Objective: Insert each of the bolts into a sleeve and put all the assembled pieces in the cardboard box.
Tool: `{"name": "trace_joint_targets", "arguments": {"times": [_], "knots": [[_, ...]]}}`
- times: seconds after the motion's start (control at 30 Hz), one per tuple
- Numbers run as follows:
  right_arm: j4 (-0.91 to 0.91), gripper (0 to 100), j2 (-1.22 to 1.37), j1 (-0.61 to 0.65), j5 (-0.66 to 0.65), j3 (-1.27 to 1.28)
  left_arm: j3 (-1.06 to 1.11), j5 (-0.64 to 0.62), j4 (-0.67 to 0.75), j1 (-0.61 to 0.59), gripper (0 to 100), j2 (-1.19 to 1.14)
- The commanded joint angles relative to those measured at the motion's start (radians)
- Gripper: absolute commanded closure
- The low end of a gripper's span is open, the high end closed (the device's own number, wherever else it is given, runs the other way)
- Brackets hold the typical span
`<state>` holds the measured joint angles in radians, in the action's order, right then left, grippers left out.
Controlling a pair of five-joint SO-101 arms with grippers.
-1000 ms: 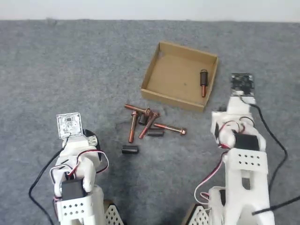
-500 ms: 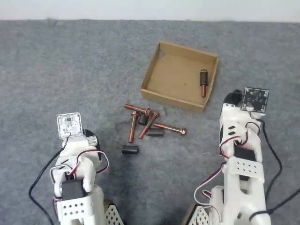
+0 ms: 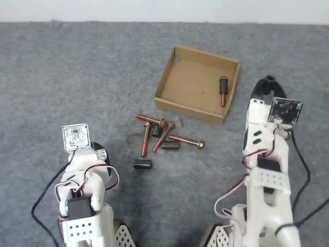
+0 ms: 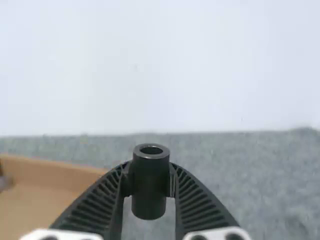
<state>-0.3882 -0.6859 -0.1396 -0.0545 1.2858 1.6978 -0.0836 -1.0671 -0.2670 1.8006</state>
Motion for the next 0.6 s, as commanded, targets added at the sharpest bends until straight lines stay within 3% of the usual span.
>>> {"name": "trace_joint_targets", "arguments": {"times": [0.0, 0.57], "knots": [[-0.143, 99.3, 0.143, -0.012, -0.015, -0.135, -0.013, 0.009, 0.031, -0.002, 99, 0.012], [-0.716, 99.2, 0.929, -0.012, -0.014, -0.436, -0.013, 0.009, 0.031, -0.002, 99, 0.012]]}}
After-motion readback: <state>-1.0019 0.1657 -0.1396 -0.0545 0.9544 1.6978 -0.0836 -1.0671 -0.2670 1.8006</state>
